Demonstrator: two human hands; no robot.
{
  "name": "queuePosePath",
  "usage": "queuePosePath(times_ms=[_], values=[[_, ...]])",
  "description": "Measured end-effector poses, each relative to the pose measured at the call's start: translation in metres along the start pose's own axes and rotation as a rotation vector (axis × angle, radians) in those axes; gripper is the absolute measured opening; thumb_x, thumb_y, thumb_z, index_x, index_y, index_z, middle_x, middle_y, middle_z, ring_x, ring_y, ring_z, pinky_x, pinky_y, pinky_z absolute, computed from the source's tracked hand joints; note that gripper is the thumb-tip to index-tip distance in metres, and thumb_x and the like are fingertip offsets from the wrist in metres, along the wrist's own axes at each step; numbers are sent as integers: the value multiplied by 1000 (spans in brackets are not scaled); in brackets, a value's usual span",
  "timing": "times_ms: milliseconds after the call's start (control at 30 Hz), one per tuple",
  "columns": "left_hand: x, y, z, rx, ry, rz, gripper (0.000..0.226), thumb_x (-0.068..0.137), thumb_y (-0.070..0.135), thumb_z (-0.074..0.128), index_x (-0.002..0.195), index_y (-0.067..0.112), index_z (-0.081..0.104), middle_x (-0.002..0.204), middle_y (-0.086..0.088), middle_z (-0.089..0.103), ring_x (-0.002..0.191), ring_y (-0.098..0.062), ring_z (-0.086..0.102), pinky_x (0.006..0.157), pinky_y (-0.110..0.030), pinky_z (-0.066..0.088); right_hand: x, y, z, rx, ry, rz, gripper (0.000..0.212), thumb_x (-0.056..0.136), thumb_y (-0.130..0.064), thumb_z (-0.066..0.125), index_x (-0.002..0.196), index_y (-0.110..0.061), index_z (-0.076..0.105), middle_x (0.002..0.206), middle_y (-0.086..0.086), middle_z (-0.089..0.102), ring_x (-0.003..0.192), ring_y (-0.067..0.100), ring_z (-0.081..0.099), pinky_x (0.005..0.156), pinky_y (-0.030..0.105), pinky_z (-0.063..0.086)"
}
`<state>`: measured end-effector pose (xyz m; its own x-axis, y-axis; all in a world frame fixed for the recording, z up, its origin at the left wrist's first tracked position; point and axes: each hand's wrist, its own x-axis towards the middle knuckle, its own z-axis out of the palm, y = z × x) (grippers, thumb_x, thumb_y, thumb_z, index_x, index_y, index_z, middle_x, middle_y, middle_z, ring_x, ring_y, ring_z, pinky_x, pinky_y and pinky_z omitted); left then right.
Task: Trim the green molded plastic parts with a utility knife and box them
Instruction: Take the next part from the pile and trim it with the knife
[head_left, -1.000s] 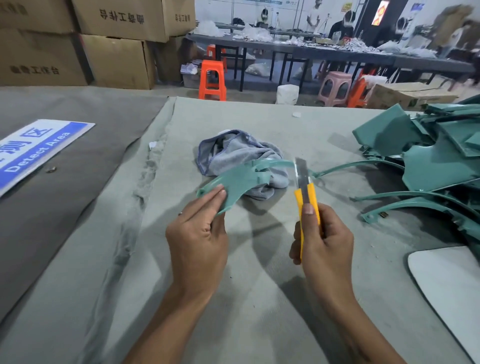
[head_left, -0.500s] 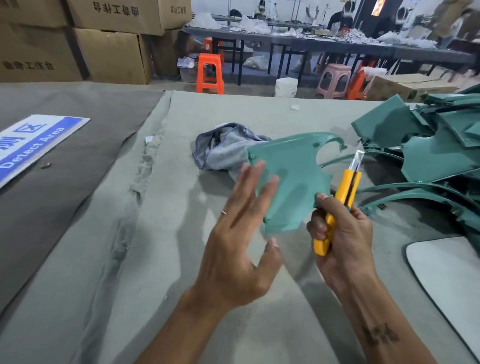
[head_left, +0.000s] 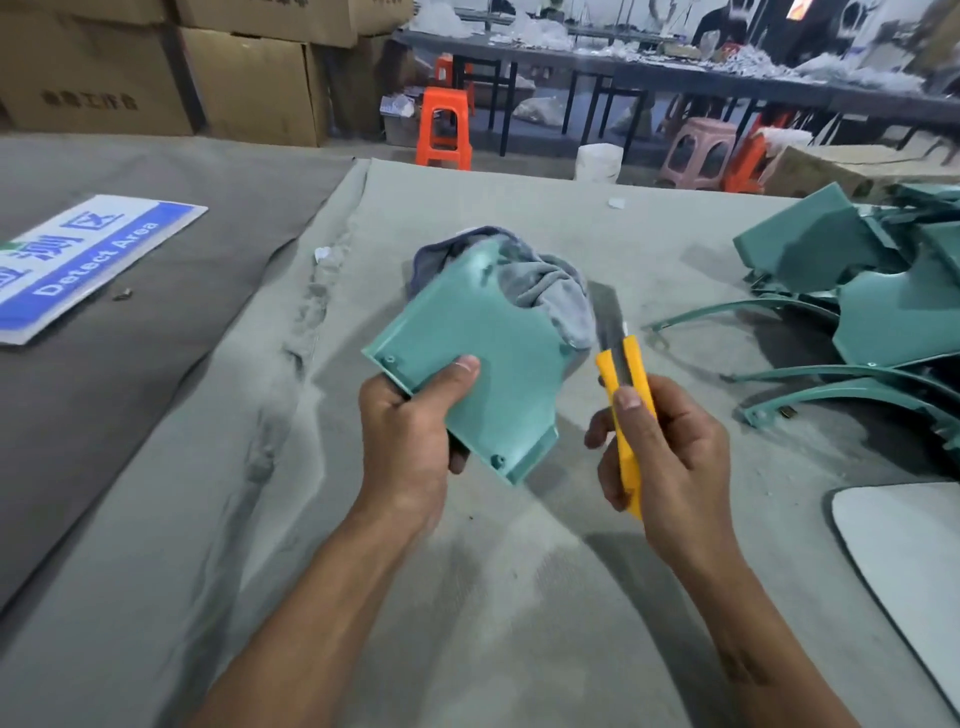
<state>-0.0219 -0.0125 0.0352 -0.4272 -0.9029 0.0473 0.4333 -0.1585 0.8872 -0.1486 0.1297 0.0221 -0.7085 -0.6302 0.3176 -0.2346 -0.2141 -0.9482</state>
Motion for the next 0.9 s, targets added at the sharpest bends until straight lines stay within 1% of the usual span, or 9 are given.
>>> queuePosePath(times_ms=[67,133,267,367,533,600,700,800,900], values=[[7,2,-4,-59,125,59,13,75,17,73,67,26,76,62,3,64,42,-14,51,35,-18,30,-5,-1,-3,-30,-125,-39,22,97,-37,64,95,-17,71,63,14,59,38,28,47,40,27,39],[12,4,-6,-98,224,91,5,75,16,73,73,21,75,64,0,66,43,-16,54,36,-20,34,-9,0,-3,-31,-264,-35,22,96,-33,67,98,-13,75,58,15,53,39,25,45,42,23,39],[22,8,-12,-150,318,115,6,74,13,72,79,15,69,64,-1,66,42,-18,53,37,-21,34,-11,3,-3,-105,-430,-14,23,95,-36,68,103,-19,81,56,14,50,41,22,45,44,21,39],[23,10,-11,-160,318,108,5,73,12,71,75,16,70,61,0,64,40,-17,51,37,-19,31,-9,4,-3,-154,-419,-32,20,96,-39,70,100,-23,80,55,13,51,39,26,47,43,23,39],[18,9,-8,-148,278,67,5,71,13,71,67,16,71,59,-1,62,39,-15,49,36,-17,30,-3,5,-10,-195,-448,-23,16,96,-36,68,96,-27,81,55,10,51,41,19,48,45,21,39],[17,9,-7,-142,254,59,8,71,12,70,64,17,71,58,-1,60,39,-15,48,36,-17,29,-1,6,-10,-215,-365,-53,14,97,-30,66,93,-28,79,55,13,51,41,20,47,45,21,38],[16,8,-7,-133,243,35,14,71,13,70,61,23,73,57,-1,59,40,-15,48,37,-16,29,-2,6,-10,-212,-258,-116,14,98,-31,66,94,-32,79,56,12,50,40,25,46,45,21,38],[15,9,-6,-153,240,19,12,71,12,70,61,19,72,57,-2,58,39,-15,46,37,-16,28,-4,3,-14,-134,-374,-101,21,97,-42,71,103,-25,82,54,8,51,40,26,46,46,20,39],[14,10,-7,-184,223,4,5,71,10,69,68,14,68,57,-4,56,35,-14,41,36,-15,26,-2,6,-9,-167,-357,-73,12,97,-31,70,97,-28,82,55,10,51,41,21,47,45,20,39]])
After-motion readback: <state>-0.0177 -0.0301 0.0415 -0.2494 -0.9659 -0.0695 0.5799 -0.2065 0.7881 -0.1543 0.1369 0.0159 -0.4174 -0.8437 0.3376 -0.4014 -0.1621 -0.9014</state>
